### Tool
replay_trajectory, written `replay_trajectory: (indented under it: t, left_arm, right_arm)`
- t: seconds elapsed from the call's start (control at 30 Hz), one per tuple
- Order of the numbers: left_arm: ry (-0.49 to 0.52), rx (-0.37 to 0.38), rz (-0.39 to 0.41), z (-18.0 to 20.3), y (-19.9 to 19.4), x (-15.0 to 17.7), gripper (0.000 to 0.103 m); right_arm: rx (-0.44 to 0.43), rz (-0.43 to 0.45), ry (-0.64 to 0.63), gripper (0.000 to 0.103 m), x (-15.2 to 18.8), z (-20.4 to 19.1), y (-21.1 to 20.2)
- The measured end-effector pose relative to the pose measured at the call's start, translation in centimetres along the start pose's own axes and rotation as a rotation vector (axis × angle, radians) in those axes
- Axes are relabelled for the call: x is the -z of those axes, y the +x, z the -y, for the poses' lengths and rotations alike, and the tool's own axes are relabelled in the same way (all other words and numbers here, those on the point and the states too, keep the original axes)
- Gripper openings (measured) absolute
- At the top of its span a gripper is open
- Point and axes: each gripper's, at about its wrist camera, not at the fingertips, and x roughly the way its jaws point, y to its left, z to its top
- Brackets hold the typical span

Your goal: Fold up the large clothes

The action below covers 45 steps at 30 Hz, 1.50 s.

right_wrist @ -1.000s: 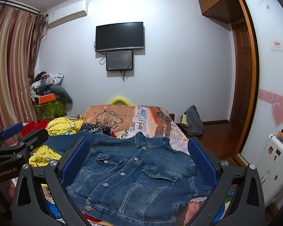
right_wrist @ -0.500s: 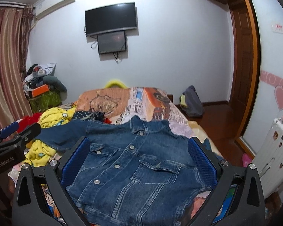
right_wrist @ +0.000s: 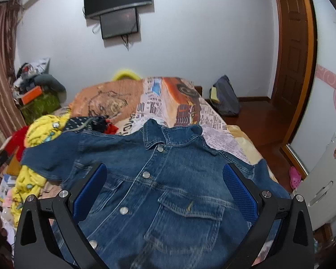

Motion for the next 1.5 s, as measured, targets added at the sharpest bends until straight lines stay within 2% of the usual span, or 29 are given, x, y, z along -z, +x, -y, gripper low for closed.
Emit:
replay_trajectory:
  t: [0.1, 0.2, 0.37, 0.47, 0.53, 0.67, 0.8, 0.9, 1.03, 1.07, 1.17, 1.2, 1.27, 1.4, 1.5]
  left_arm:
    - [-0.053, -0.004, -0.046, -3.5, 2.8, 0.2, 0.103]
    - [-0.14, -0.011, -0.136, -7.6, 6.9, 0.9, 0.103]
    - [-0.282, 0.067, -0.305, -12.8, 13.7, 2.1, 0.103]
    - [-0.379, 0.074, -0.36, -15.2, 16.7, 2.5, 0.103]
    - [-0.456, 0.115, -0.388, -17.2, 18.9, 2.7, 0.103]
    - [-0.61, 0.195, -0.4, -20.0, 22.1, 2.8, 0.095]
    - [-0.671, 0.132, -0.431, -21.9, 24.9, 3.1, 0.089]
    - [-0.701, 0.086, -0.463, -23.0, 26.7, 3.8, 0.073]
    - [-0.688, 0.033, -0.471, -23.3, 28.0, 3.8, 0.059]
    - [-0.681, 0.0, -0.48, -23.3, 28.3, 3.9, 0.049]
    - [-0.656, -0.056, -0.5, -23.7, 28.9, 3.8, 0.033]
    - [-0.635, -0.073, -0.498, -23.5, 28.7, 3.4, 0.028]
    - [-0.541, -0.126, -0.483, -22.4, 27.9, 2.1, 0.012]
    - [-0.341, -0.201, -0.405, -19.4, 25.3, -1.6, 0.004]
    - [-0.237, -0.188, -0.337, -17.0, 22.8, -4.5, 0.004]
  right_arm:
    - [0.009, -0.032, 0.001, 0.103, -1.1, -0.3, 2.2]
    - [-0.017, -0.05, -0.017, 0.103, -1.8, -0.9, 3.9]
    - [-0.066, -0.133, -0.062, 0.103, -1.6, -1.9, 6.6]
    - [-0.074, -0.168, -0.072, 0.103, -1.0, -2.1, 7.4]
    - [-0.07, -0.187, -0.078, 0.103, -1.0, -2.2, 7.9]
    - [-0.039, -0.203, -0.086, 0.103, -1.1, -2.3, 8.6]
    - [-0.034, -0.212, -0.078, 0.103, -1.3, -2.0, 9.2]
    - [-0.034, -0.214, -0.077, 0.103, -1.4, -2.0, 9.4]
    - [-0.027, -0.231, -0.083, 0.103, -1.3, -2.2, 9.9]
    - [-0.029, -0.237, -0.08, 0.103, -1.2, -2.2, 10.0]
    - [-0.045, -0.247, -0.064, 0.103, -1.1, -2.2, 9.8]
    - [-0.05, -0.246, -0.057, 0.103, -1.1, -2.1, 9.7]
    - [-0.055, -0.241, -0.051, 0.103, -1.1, -2.1, 9.2]
    - [-0.064, -0.228, -0.046, 0.103, -1.1, -1.9, 8.2]
    - [-0.07, -0.215, -0.04, 0.103, -1.3, -1.6, 7.4]
